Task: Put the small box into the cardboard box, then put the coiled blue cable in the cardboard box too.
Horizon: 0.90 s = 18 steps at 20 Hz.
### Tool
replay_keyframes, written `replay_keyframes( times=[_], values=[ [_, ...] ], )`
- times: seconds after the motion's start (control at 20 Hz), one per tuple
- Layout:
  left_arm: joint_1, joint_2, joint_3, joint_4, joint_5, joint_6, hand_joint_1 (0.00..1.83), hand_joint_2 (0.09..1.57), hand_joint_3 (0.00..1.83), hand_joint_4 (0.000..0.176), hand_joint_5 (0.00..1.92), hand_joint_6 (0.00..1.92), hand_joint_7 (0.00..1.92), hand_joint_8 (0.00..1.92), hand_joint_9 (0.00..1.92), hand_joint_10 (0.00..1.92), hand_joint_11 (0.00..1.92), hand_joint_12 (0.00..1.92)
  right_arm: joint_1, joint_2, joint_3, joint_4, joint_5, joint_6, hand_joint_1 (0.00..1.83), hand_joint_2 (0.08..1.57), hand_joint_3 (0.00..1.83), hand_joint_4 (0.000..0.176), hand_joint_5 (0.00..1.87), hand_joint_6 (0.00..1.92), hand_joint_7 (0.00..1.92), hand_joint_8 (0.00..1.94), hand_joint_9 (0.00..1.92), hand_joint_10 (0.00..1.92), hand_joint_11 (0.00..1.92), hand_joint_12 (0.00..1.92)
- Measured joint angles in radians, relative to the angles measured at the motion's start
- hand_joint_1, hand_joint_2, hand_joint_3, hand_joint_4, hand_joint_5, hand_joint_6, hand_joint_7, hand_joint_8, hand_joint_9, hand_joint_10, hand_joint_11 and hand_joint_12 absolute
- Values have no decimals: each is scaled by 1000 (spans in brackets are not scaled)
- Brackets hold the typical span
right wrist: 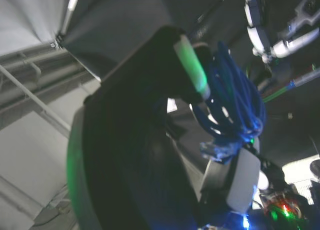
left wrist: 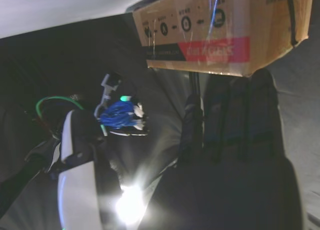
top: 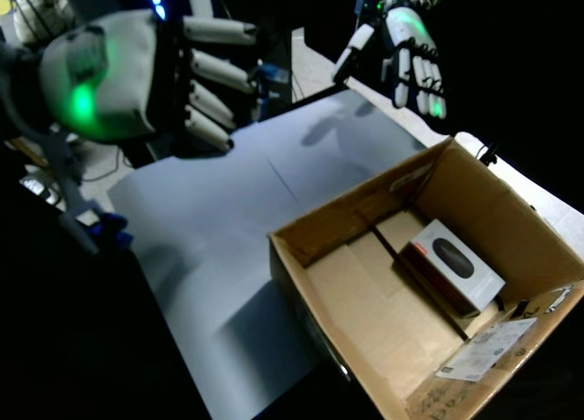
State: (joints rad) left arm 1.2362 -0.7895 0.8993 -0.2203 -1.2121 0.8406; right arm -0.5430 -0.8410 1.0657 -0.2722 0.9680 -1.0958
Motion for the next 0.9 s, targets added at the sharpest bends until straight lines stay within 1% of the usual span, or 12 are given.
replay_keyframes(
  times=[0.1,0.35,0.4,0.45,0.5,0.55,0.6,0.65,0.7,0.75,0.8,0.9],
  values=[
    [1,0,6,-1,1,0,621,869,0,176,168,3,76,1,40,1,76,22,50,-18,19,1,6,0,670,1507,1,39,387,1921,1099,1941,1314,1921,1369,1921],
    [1,-13,13,-2,8,0,640,868,0,176,183,5,81,3,76,12,128,50,140,-128,128,18,-10,1,670,1507,1,39,386,1921,1099,1941,1314,1921,1369,1921],
    [0,-13,14,0,11,0,633,858,0,174,199,9,92,6,82,11,134,56,176,-163,169,34,-45,0,1394,1206,0,77,724,1921,1004,1941,1159,1921,1236,1921],
    [-2,-16,18,0,8,0,648,857,0,163,203,8,88,2,68,2,109,48,203,-195,206,54,-68,2,1568,1101,0,46,779,1921,825,1941,963,1921,1040,1921],
    [-3,-19,23,-1,11,-2,680,856,0,151,204,5,83,0,52,0,84,39,218,-219,239,74,-91,0,1516,909,621,35,740,1845,717,1752,787,1735,914,1921],
    [-9,-21,28,0,14,-7,687,856,0,148,206,5,84,2,51,2,86,41,229,-254,282,95,-124,2,1578,927,408,37,761,1858,737,1875,868,1877,952,1921],
    [-13,-27,36,2,14,-16,684,856,0,139,207,4,84,1,58,4,103,50,229,-285,321,113,-156,1,1480,886,698,138,728,1848,699,1664,795,1709,912,1921],
    [-22,-31,40,2,17,-19,676,856,0,142,205,2,77,0,53,1,102,51,240,-316,356,124,-207,0,1502,839,831,165,702,1882,670,1728,771,1721,926,1921],
    [-26,-32,42,9,20,-20,673,853,0,142,201,0,75,0,55,2,104,54,261,-364,415,121,-294,0,1592,1009,221,176,735,1919,747,1932,930,1913,1000,1921],
    [-31,-34,46,19,23,-20,679,857,0,141,196,0,63,0,34,0,69,42,273,-393,452,140,-331,-1,1634,905,515,176,700,1919,683,1941,746,1599,870,1921],
    [-37,-37,46,24,22,-22,673,855,0,146,201,2,71,4,45,5,78,49,285,-421,488,154,-370,0,1552,1087,43,133,692,1900,656,1941,809,1918,837,1921],
    [-38,-43,52,24,25,-22,673,858,1,133,206,3,83,6,58,7,91,59,288,-455,531,160,-414,0,1570,1089,3,25,644,1909,621,1941,785,1920,827,1921]
  ],
)
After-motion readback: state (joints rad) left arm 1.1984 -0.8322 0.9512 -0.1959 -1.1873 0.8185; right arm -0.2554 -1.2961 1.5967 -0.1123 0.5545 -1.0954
